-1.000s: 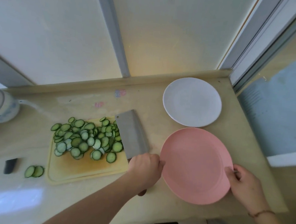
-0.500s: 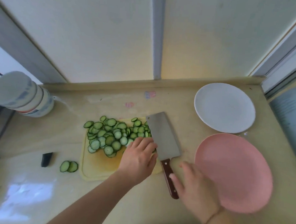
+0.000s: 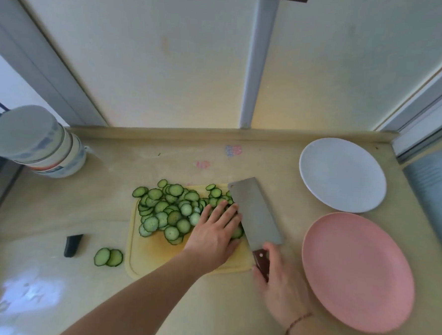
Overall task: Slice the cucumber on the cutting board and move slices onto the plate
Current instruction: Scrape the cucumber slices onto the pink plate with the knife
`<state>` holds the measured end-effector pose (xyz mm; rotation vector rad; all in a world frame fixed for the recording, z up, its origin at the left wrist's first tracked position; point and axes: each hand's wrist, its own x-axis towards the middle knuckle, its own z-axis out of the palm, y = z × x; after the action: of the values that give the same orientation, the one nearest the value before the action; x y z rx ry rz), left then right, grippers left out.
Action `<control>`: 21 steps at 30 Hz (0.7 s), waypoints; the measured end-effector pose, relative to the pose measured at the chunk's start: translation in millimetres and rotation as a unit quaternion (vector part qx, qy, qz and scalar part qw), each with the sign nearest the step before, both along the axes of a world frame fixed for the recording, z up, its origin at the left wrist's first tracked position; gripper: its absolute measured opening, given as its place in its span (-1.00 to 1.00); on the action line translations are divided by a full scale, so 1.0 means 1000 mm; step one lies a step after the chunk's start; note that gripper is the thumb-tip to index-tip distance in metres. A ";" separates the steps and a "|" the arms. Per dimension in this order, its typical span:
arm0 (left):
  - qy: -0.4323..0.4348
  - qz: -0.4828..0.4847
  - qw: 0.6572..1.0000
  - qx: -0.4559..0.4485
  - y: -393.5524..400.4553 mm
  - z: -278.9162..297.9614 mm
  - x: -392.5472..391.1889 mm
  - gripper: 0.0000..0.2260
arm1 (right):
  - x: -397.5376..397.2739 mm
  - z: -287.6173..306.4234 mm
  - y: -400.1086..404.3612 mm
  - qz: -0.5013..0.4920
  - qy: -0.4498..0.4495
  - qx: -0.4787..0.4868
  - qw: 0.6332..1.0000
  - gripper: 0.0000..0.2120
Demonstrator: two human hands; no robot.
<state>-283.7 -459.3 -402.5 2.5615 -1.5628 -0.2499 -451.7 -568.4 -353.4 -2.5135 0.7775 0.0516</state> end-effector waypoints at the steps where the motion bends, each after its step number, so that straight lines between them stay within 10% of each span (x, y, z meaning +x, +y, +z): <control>1: -0.005 0.001 1.000 -0.004 0.001 0.000 0.000 -0.44 | -0.003 0.001 0.000 -0.002 -0.007 -0.001 1.000 -0.59; 12: -0.039 0.034 0.994 -0.101 0.015 0.003 -0.003 -0.52 | -0.033 0.023 -0.010 -0.130 -0.189 0.228 0.946 -0.70; 21: -0.026 0.089 0.995 -0.024 0.016 0.000 0.015 -0.36 | -0.034 -0.014 -0.019 -0.169 -0.077 0.257 0.949 -0.88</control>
<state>-268.4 -442.9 -402.1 2.6685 -1.3275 -0.1249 -486.2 -587.3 -367.4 -1.8489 0.9750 -0.0533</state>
